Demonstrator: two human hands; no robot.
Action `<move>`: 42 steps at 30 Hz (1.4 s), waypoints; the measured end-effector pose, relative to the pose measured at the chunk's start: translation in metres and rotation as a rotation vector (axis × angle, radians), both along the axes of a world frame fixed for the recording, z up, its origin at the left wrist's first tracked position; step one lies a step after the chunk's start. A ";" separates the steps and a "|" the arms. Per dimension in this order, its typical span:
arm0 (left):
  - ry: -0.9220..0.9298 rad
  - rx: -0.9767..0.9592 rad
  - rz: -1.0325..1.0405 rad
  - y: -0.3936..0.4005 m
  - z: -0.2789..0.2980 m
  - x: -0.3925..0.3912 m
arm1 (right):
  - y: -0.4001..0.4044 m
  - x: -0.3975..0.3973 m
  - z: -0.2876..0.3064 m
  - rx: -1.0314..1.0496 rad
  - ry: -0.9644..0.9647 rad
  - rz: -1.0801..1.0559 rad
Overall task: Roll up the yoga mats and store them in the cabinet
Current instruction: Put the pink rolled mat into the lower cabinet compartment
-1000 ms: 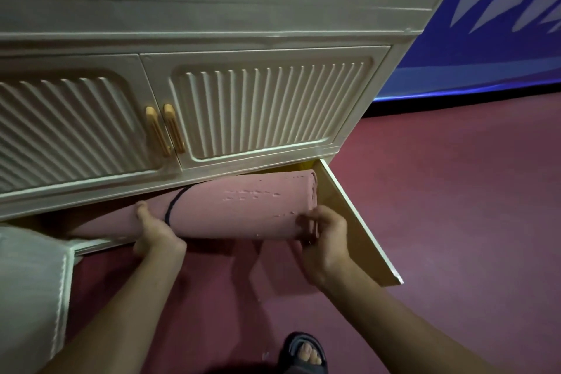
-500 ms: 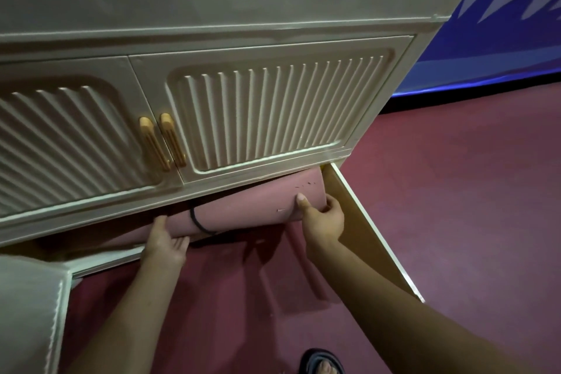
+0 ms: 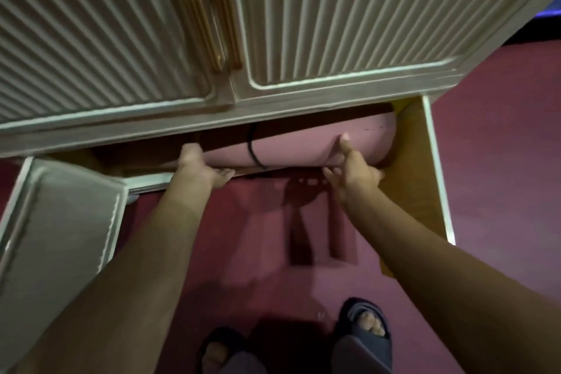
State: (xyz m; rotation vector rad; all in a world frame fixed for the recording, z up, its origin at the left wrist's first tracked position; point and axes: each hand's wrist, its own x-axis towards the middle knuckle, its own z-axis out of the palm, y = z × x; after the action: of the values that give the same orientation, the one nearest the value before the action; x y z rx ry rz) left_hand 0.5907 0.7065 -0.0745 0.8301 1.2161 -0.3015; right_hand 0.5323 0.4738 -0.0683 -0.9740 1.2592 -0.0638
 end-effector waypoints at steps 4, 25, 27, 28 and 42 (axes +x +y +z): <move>0.058 0.083 -0.023 0.003 -0.021 0.010 | 0.028 0.005 -0.020 0.197 -0.068 0.232; -0.055 0.039 0.077 -0.006 -0.044 0.011 | -0.015 0.080 -0.044 -0.080 0.267 0.750; -0.033 0.036 0.014 -0.004 -0.044 0.004 | -0.020 0.083 -0.031 -0.190 0.358 0.888; -0.005 0.069 -0.030 -0.004 -0.043 -0.001 | -0.020 0.081 -0.028 -0.275 0.373 0.904; 0.026 1.014 -0.943 0.073 0.062 -0.137 | -0.004 -0.076 0.071 -1.154 0.016 1.257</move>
State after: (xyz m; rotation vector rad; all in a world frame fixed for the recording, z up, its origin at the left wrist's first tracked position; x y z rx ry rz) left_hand 0.4540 0.7790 -0.0128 2.2881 0.8782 -0.4453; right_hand 0.4565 0.4694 0.0029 -2.6085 0.3255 0.2293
